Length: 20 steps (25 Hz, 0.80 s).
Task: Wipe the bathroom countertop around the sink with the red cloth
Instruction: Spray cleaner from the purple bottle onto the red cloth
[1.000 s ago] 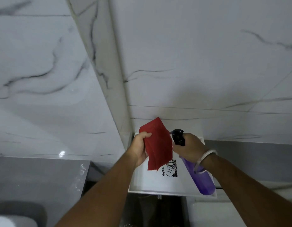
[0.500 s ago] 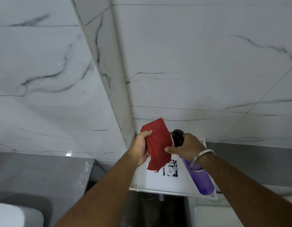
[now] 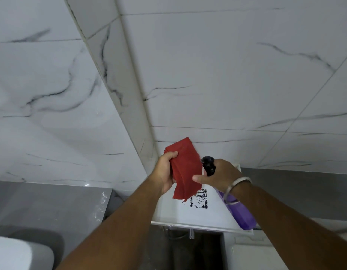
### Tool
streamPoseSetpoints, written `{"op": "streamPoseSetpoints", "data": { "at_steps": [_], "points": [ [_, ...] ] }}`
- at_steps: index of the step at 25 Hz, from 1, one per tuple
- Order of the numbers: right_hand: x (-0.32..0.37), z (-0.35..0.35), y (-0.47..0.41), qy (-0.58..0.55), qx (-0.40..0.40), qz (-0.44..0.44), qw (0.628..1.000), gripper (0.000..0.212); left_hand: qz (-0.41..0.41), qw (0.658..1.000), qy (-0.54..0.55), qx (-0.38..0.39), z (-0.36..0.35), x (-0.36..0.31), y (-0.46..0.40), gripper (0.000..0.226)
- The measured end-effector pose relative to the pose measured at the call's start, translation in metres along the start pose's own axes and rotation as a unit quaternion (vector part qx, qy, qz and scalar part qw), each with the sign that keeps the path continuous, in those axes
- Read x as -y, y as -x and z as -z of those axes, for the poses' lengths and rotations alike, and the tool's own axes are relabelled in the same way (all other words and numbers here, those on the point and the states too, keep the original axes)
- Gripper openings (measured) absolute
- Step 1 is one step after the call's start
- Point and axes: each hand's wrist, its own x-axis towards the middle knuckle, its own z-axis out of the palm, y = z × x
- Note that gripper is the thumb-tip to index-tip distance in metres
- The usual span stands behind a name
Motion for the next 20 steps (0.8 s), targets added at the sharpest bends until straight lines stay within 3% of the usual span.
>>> {"op": "streamPoseSetpoints", "data": {
  "at_steps": [3,5,9,12,16,18,20],
  "points": [
    [-0.017,-0.001,0.014,0.002,0.023,0.014,1.000,0.040,-0.013,1.000,0.013,-0.010,-0.005,-0.005,0.002,0.035],
    [-0.025,-0.001,0.022,0.051,0.016,0.012,0.999,0.051,-0.017,0.999,0.033,-0.015,-0.008,-0.007,0.003,0.031],
    [-0.040,0.000,0.035,0.027,0.029,0.027,0.999,0.048,-0.031,0.996,0.074,-0.025,-0.015,-0.009,0.008,0.031],
    [-0.044,0.004,0.043,0.079,0.021,0.010,0.997,0.052,-0.045,0.995,0.086,-0.033,-0.019,-0.006,0.014,0.035],
    [-0.021,0.020,0.036,-0.009,-0.006,0.060,0.998,0.043,-0.046,0.997,0.048,-0.046,-0.027,0.003,0.029,0.037],
    [-0.001,0.028,0.023,0.012,-0.051,0.069,0.996,0.052,-0.046,0.997,0.033,-0.056,-0.029,0.011,0.040,0.035],
    [0.009,0.033,0.013,0.044,-0.047,0.087,0.994,0.053,-0.046,0.997,0.038,-0.057,-0.031,0.015,0.048,0.037]
  ]
}}
